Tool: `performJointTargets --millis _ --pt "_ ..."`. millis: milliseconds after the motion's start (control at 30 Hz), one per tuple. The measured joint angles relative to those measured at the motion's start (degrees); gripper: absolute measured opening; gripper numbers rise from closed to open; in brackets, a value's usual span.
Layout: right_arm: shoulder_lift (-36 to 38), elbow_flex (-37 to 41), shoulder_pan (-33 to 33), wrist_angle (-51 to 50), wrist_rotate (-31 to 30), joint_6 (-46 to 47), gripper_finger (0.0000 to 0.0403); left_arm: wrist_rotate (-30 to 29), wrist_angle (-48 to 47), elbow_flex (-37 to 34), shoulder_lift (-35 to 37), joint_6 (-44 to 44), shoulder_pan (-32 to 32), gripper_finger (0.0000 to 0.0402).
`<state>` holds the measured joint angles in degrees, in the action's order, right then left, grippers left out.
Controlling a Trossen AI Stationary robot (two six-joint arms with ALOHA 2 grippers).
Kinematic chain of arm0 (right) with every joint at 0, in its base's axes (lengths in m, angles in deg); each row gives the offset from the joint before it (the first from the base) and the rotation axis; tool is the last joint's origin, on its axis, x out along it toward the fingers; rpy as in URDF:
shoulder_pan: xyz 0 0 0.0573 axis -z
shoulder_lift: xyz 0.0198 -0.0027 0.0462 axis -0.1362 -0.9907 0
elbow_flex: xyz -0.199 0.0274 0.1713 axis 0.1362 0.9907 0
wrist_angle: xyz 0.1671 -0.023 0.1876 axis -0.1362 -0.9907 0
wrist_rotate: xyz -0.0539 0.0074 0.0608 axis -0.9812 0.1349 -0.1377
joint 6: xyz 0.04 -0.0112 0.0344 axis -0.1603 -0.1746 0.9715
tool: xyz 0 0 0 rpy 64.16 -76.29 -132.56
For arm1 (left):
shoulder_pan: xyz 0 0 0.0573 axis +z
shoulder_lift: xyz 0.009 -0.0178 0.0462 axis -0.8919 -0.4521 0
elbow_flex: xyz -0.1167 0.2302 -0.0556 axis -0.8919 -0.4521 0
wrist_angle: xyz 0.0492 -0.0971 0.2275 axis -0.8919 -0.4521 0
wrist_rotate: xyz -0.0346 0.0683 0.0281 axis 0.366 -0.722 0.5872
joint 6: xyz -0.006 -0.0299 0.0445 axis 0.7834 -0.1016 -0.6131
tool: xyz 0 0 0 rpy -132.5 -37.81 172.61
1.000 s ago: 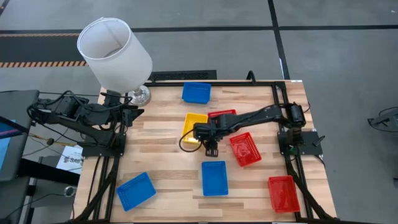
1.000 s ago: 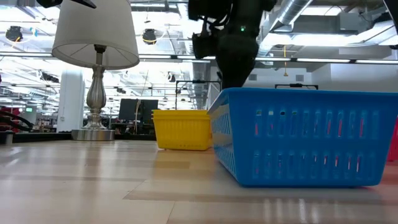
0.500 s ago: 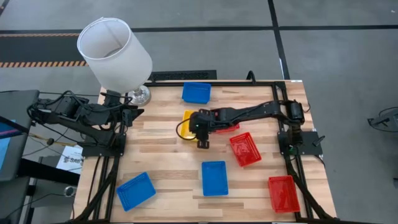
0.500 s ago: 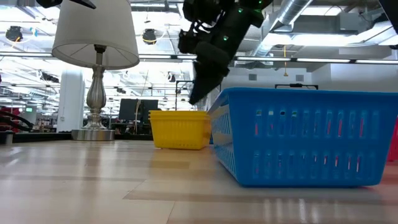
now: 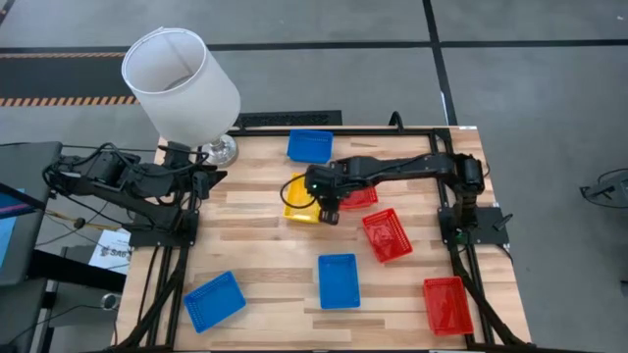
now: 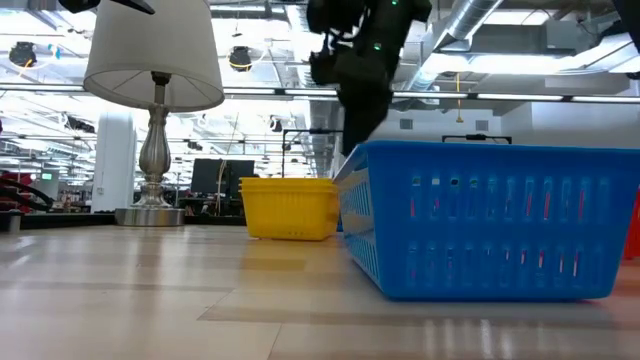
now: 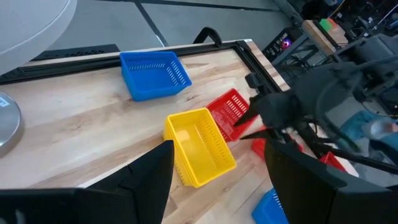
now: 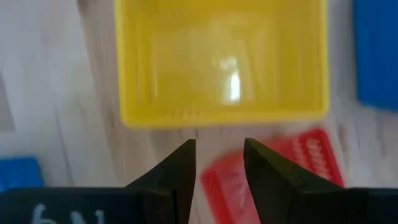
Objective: Stack baskets by color
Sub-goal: Move the yellow baskets to the left of the table, then stack the center red basket on the top red basket
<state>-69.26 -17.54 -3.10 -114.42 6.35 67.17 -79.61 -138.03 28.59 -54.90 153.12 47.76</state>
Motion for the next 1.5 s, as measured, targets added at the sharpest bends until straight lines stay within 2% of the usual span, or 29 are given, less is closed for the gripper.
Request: performJointTargets --millis 200,433,733,833,1067,1233,1500 --pt "-4.0 2.7 -0.2 0.3 0.4 -1.1 0.0149 0.0 0.0 0.0 0.0 0.0 0.0 0.0238" --pt "-7.8 2.6 0.8 6.6 0.5 -2.9 0.0142 -0.2 -1.2 0.0 0.0 0.0 0.0 0.0238" --pt "-7.7 2.5 0.9 20.1 0.5 -11.4 0.0143 -1.8 -1.4 0.0 0.0 -0.2 0.0 0.0238" --pt "-7.6 2.4 0.9 21.6 0.5 -11.2 0.0141 -2.1 -1.4 0.0 0.0 -0.4 0.0 0.0238" --pt "-5.7 -1.9 1.1 7.8 0.6 -8.7 0.0136 -2.3 -1.6 0.0 0.0 -0.4 0.0 0.0238" --pt "0.7 -3.3 1.8 -4.1 0.3 -6.9 0.0138 -1.3 -2.1 0.0 0.0 0.9 0.0 0.0238" --pt "11.7 -2.9 3.8 -17.3 0.3 -3.3 0.0139 -0.4 -2.4 0.0 -0.8 -0.4 0.0 0.0238"
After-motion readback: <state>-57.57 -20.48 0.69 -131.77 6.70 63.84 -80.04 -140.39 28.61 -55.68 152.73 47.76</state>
